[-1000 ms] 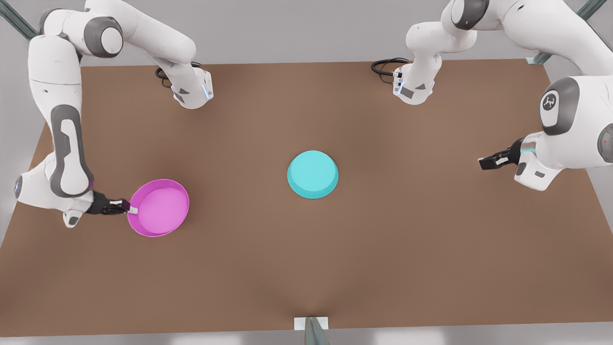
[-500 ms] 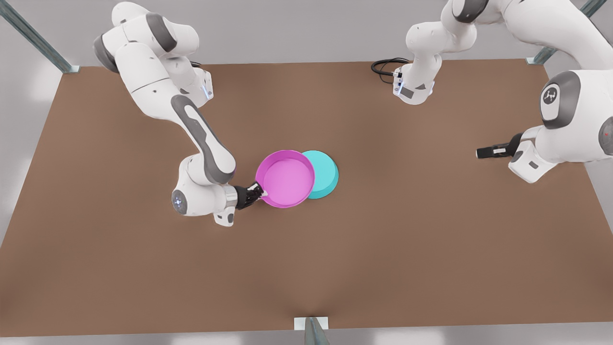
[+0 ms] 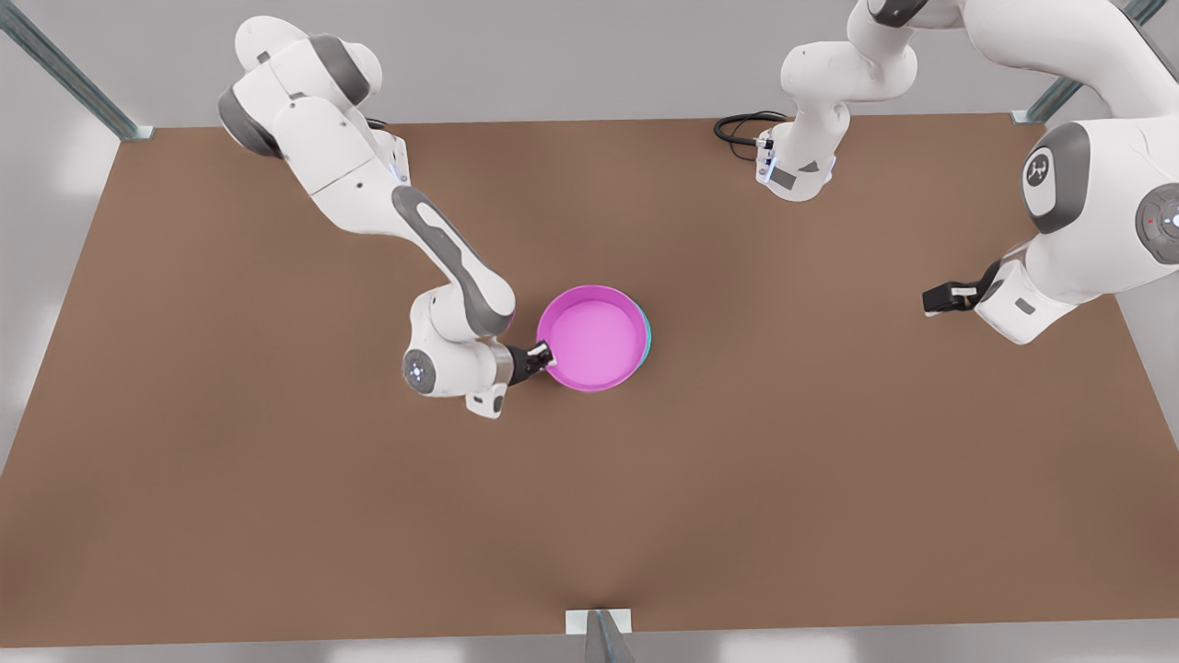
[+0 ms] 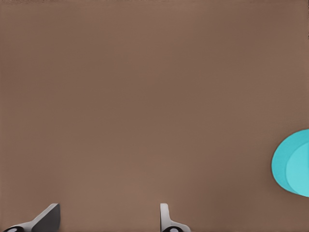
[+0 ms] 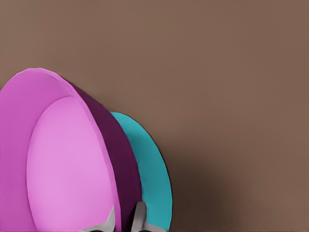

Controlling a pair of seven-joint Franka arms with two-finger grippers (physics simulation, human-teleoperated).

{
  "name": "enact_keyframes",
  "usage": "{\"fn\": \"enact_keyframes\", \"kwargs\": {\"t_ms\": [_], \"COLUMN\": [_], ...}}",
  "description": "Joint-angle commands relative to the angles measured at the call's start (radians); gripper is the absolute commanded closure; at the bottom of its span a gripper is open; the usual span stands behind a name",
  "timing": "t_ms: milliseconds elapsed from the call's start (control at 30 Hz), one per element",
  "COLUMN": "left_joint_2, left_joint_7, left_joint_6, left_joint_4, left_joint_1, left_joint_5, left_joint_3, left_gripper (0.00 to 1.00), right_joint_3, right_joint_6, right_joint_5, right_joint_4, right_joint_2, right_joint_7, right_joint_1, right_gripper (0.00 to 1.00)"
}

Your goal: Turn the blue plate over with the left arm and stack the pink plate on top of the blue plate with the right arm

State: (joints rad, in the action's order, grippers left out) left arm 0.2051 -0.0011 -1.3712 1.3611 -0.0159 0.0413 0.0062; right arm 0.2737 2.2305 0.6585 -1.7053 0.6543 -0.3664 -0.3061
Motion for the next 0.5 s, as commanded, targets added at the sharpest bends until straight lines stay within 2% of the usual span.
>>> {"fn": "enact_keyframes", "kwargs": {"t_ms": [0,300,333,467], "left_joint_2": [-0.001,-0.001,-0.001,-0.003], "left_joint_7": [0.076,0.073,0.073,0.072], "left_joint_6": [-0.012,-0.011,-0.011,-0.005], "left_joint_4": [0.000,0.000,0.000,0.000], "left_joint_1": [-0.004,-0.007,-0.007,-0.009], "left_joint_5": [0.002,0.002,0.002,0.002], "left_joint_3": [0.001,0.000,0.000,0.000], "left_gripper": [0.00,0.00,0.00,0.00], "right_joint_3": [0.001,0.001,0.002,0.016], "right_joint_6": [0.035,0.034,0.028,0.017], "right_joint_5": [-0.005,-0.007,-0.007,-0.005], "right_joint_4": [-0.002,-0.034,-0.036,-0.030], "right_joint_2": [-0.001,-0.008,-0.008,-0.016], "right_joint_7": [0.147,0.150,0.150,0.152], "right_joint_1": [-0.005,-0.021,-0.018,-0.013], "right_gripper": [0.79,0.79,0.00,0.00]}}
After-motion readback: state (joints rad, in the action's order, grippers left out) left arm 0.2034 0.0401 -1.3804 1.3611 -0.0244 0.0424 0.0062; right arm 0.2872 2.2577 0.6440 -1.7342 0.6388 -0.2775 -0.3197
